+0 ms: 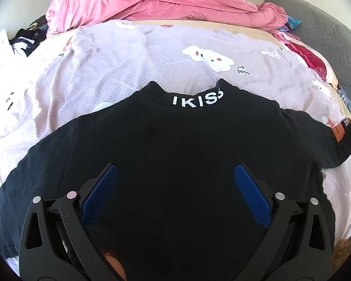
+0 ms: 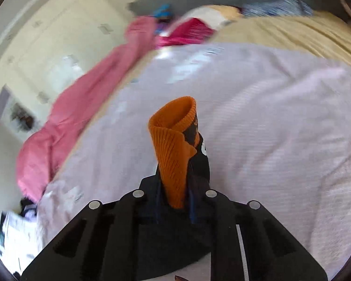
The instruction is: Fold small clothes
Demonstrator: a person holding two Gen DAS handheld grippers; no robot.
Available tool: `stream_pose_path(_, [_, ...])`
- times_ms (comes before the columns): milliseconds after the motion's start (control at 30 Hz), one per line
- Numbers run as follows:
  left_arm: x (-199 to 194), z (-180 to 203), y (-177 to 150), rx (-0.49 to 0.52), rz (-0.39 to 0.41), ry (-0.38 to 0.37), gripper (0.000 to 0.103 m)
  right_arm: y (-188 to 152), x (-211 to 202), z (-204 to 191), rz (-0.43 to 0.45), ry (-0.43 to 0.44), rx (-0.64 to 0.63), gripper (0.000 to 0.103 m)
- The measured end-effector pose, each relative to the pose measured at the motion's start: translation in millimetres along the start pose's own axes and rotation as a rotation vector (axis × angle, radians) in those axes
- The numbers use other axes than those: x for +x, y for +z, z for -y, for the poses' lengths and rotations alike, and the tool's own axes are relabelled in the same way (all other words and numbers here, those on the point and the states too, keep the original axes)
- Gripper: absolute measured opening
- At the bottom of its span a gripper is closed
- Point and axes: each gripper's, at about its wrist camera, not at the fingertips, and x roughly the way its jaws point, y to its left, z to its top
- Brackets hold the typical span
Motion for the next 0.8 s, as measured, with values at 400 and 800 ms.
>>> stream_pose_path(400, [-13, -10, 7, -0.051, 0.015, -0.061, 0.094, -65, -7, -131, -0.086, 0.246, -0.316, 0.016])
stream_pose_path(800, [-9, -34, 8, -0.197, -0.05, -0.205, 0.094, -139, -2, -214, -0.192, 0.352, -0.52, 0.016])
